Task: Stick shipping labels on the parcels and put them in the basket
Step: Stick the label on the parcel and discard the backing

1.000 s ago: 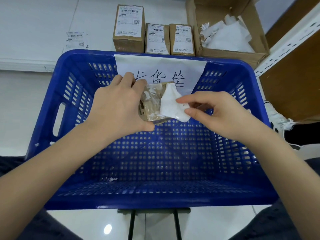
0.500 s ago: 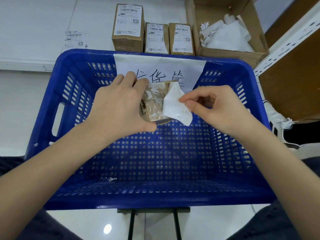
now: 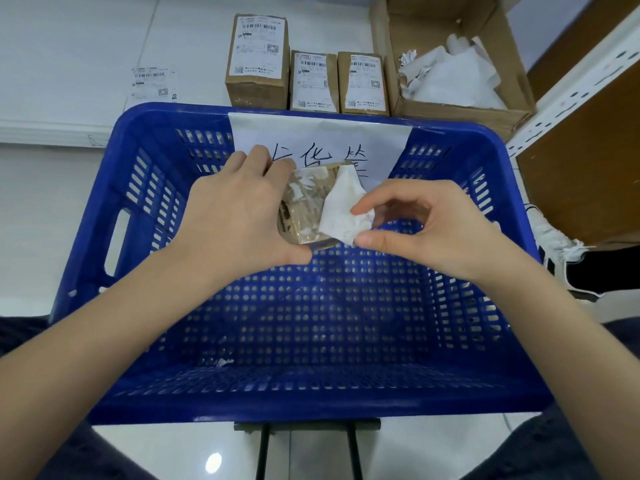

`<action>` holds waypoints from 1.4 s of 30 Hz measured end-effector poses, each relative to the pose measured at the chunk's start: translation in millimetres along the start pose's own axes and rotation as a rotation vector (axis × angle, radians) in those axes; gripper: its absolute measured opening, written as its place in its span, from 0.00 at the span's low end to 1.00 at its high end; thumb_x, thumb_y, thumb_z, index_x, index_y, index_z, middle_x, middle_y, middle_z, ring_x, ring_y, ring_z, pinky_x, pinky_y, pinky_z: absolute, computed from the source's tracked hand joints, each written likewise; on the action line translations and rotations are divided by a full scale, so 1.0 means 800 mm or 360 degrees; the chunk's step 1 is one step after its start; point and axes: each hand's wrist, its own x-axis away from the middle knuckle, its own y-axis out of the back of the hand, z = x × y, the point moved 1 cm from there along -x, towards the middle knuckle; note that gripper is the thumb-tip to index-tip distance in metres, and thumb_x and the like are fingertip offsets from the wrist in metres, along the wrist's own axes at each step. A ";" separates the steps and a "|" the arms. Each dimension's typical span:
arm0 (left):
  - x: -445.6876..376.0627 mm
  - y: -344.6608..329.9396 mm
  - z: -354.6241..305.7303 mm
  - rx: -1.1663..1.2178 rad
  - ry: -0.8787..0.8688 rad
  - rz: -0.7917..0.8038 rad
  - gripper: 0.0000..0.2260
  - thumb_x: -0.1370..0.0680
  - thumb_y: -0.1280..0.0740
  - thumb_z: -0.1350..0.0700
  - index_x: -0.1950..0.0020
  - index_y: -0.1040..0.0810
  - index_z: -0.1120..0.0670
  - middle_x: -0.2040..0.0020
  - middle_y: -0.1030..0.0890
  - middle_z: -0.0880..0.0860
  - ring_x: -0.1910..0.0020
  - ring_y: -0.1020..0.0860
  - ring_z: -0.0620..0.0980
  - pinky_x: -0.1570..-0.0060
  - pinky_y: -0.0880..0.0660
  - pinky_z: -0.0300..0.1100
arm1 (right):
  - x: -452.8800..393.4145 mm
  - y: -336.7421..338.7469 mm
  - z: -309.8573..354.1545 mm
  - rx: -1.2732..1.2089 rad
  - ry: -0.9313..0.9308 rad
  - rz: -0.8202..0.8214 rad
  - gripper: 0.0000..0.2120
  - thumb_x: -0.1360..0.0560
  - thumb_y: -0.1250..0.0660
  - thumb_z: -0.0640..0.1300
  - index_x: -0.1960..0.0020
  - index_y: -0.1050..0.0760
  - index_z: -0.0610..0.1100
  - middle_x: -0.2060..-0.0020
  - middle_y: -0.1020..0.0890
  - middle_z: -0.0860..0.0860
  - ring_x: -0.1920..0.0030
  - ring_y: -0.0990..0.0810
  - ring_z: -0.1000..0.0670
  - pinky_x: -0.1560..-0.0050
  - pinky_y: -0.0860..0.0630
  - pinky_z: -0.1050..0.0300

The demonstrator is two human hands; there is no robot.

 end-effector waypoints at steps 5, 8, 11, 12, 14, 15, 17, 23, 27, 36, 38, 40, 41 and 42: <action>0.000 0.000 -0.002 0.0016 -0.0030 0.0003 0.43 0.42 0.30 0.37 0.31 0.30 0.54 0.43 0.27 0.54 0.44 0.29 0.55 0.64 0.35 0.44 | -0.005 -0.008 -0.009 0.0055 0.0004 -0.0312 0.05 0.27 0.29 0.45 0.58 0.19 0.43 0.62 0.18 0.42 0.60 0.21 0.44 0.55 0.23 0.49; 0.001 -0.001 -0.003 0.0020 -0.0033 -0.0005 0.43 0.43 0.32 0.37 0.32 0.29 0.55 0.44 0.27 0.54 0.45 0.28 0.55 0.65 0.36 0.44 | -0.006 -0.015 -0.010 -0.0019 -0.0046 -0.0478 0.04 0.28 0.27 0.42 0.58 0.20 0.42 0.62 0.18 0.41 0.61 0.20 0.43 0.57 0.23 0.49; 0.004 -0.009 -0.005 -0.0014 -0.0096 0.0016 0.41 0.44 0.31 0.37 0.34 0.27 0.56 0.47 0.25 0.54 0.48 0.27 0.56 0.68 0.38 0.42 | -0.007 -0.017 -0.013 -0.0081 -0.0127 -0.0563 0.04 0.29 0.26 0.42 0.57 0.20 0.45 0.64 0.18 0.42 0.62 0.19 0.44 0.56 0.21 0.50; 0.005 -0.011 -0.006 -0.0010 -0.0120 0.0013 0.41 0.44 0.30 0.38 0.35 0.26 0.57 0.48 0.25 0.55 0.49 0.26 0.56 0.68 0.38 0.41 | -0.007 -0.016 -0.015 -0.0073 -0.0166 -0.0573 0.06 0.30 0.25 0.42 0.56 0.21 0.46 0.65 0.17 0.44 0.63 0.18 0.46 0.55 0.20 0.52; 0.006 -0.009 -0.006 0.0003 -0.0126 0.0000 0.40 0.44 0.31 0.38 0.36 0.26 0.57 0.48 0.25 0.55 0.50 0.26 0.56 0.69 0.41 0.40 | -0.008 -0.013 -0.017 -0.0037 -0.0225 -0.0582 0.10 0.32 0.24 0.42 0.55 0.22 0.49 0.68 0.17 0.48 0.64 0.18 0.50 0.55 0.21 0.59; 0.005 -0.008 -0.006 0.0001 -0.0110 -0.0002 0.41 0.44 0.33 0.37 0.36 0.26 0.57 0.48 0.25 0.55 0.49 0.27 0.56 0.69 0.42 0.40 | -0.008 -0.013 -0.017 -0.0026 -0.0238 -0.0588 0.10 0.32 0.24 0.42 0.54 0.23 0.48 0.69 0.18 0.49 0.65 0.18 0.51 0.56 0.21 0.61; 0.005 -0.005 -0.007 0.0003 -0.0095 -0.0009 0.41 0.44 0.35 0.37 0.35 0.27 0.56 0.47 0.26 0.55 0.49 0.27 0.56 0.69 0.42 0.40 | -0.008 -0.013 -0.017 -0.0002 -0.0241 -0.0608 0.10 0.32 0.24 0.41 0.54 0.23 0.47 0.70 0.19 0.49 0.68 0.20 0.53 0.59 0.23 0.65; 0.008 -0.007 -0.012 0.0005 -0.0139 0.0036 0.40 0.44 0.30 0.38 0.37 0.25 0.58 0.50 0.25 0.56 0.52 0.26 0.57 0.70 0.40 0.40 | -0.010 -0.020 -0.025 0.0223 -0.0359 -0.0686 0.10 0.31 0.24 0.44 0.55 0.25 0.50 0.71 0.22 0.55 0.70 0.24 0.59 0.63 0.27 0.68; 0.008 -0.006 -0.012 -0.0006 -0.0119 0.0004 0.39 0.45 0.33 0.37 0.39 0.24 0.59 0.51 0.25 0.56 0.53 0.26 0.58 0.71 0.46 0.36 | -0.009 -0.027 -0.025 0.0262 -0.0363 -0.0708 0.06 0.27 0.28 0.45 0.55 0.25 0.53 0.65 0.19 0.56 0.64 0.20 0.57 0.57 0.22 0.62; 0.008 -0.004 -0.013 0.0024 -0.0071 -0.0008 0.39 0.44 0.32 0.38 0.39 0.24 0.59 0.51 0.24 0.57 0.53 0.25 0.58 0.70 0.40 0.40 | -0.010 -0.021 -0.023 -0.0097 -0.0461 -0.0740 0.04 0.26 0.30 0.40 0.52 0.22 0.41 0.67 0.16 0.49 0.66 0.17 0.54 0.54 0.19 0.50; 0.012 -0.007 -0.018 0.0015 -0.0106 0.0010 0.38 0.44 0.32 0.38 0.41 0.23 0.60 0.53 0.24 0.57 0.56 0.25 0.58 0.72 0.41 0.37 | -0.010 -0.020 -0.026 -0.0043 -0.0475 -0.0818 0.04 0.27 0.28 0.42 0.56 0.21 0.42 0.68 0.17 0.49 0.67 0.17 0.54 0.56 0.18 0.51; 0.015 -0.007 -0.023 0.0008 -0.0137 0.0000 0.38 0.45 0.33 0.39 0.43 0.23 0.61 0.55 0.24 0.57 0.58 0.24 0.58 0.72 0.45 0.34 | -0.009 -0.021 -0.025 0.0152 -0.0424 -0.0851 0.04 0.28 0.27 0.42 0.58 0.21 0.44 0.67 0.17 0.52 0.66 0.18 0.56 0.57 0.20 0.57; 0.016 -0.007 -0.024 -0.0003 -0.0152 -0.0010 0.37 0.46 0.33 0.39 0.44 0.22 0.62 0.56 0.24 0.58 0.60 0.24 0.58 0.72 0.47 0.34 | -0.008 -0.024 -0.023 0.0282 -0.0369 -0.0855 0.03 0.28 0.28 0.42 0.58 0.21 0.44 0.67 0.18 0.53 0.65 0.19 0.56 0.58 0.20 0.58; 0.016 -0.008 -0.026 -0.0018 -0.0164 -0.0017 0.37 0.46 0.33 0.40 0.45 0.22 0.62 0.57 0.24 0.58 0.61 0.24 0.58 0.72 0.46 0.35 | -0.007 -0.028 -0.022 0.0437 -0.0277 -0.0854 0.02 0.28 0.28 0.41 0.59 0.21 0.43 0.67 0.18 0.54 0.66 0.20 0.55 0.59 0.21 0.56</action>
